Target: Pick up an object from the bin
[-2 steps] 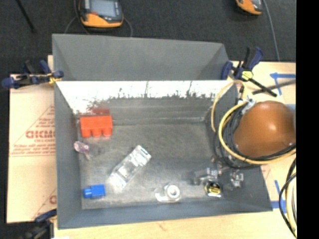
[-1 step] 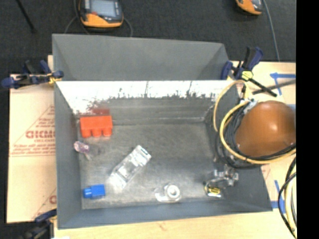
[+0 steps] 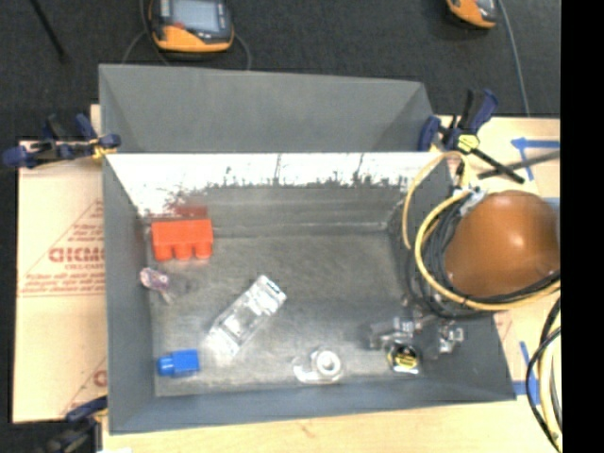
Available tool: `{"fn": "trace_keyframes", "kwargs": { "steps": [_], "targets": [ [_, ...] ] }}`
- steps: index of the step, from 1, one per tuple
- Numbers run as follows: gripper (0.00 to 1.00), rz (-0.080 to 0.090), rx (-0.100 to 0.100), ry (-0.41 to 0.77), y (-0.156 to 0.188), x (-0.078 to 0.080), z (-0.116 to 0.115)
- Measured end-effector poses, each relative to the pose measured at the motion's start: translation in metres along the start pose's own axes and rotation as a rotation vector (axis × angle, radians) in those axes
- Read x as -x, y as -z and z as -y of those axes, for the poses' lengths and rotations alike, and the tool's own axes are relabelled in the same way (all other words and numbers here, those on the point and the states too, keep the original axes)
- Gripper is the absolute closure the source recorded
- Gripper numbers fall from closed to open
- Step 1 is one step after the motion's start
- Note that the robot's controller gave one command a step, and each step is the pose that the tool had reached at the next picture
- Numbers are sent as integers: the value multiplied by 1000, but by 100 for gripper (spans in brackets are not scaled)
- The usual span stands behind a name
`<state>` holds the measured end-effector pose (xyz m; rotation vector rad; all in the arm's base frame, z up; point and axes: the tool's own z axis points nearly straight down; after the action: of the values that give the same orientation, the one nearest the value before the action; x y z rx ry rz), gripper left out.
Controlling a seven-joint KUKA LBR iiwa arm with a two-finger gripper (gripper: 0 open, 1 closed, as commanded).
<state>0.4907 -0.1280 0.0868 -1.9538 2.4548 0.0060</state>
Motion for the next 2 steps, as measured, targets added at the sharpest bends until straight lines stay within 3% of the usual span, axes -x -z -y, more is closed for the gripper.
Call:
{"fn": "trace_keyframes", "kwargs": {
  "steps": [1,2],
  "targets": [
    [100,-4,0,-2,0,-3,0],
    [0,-1,2,-2,0,-1,0]
  ]
}}
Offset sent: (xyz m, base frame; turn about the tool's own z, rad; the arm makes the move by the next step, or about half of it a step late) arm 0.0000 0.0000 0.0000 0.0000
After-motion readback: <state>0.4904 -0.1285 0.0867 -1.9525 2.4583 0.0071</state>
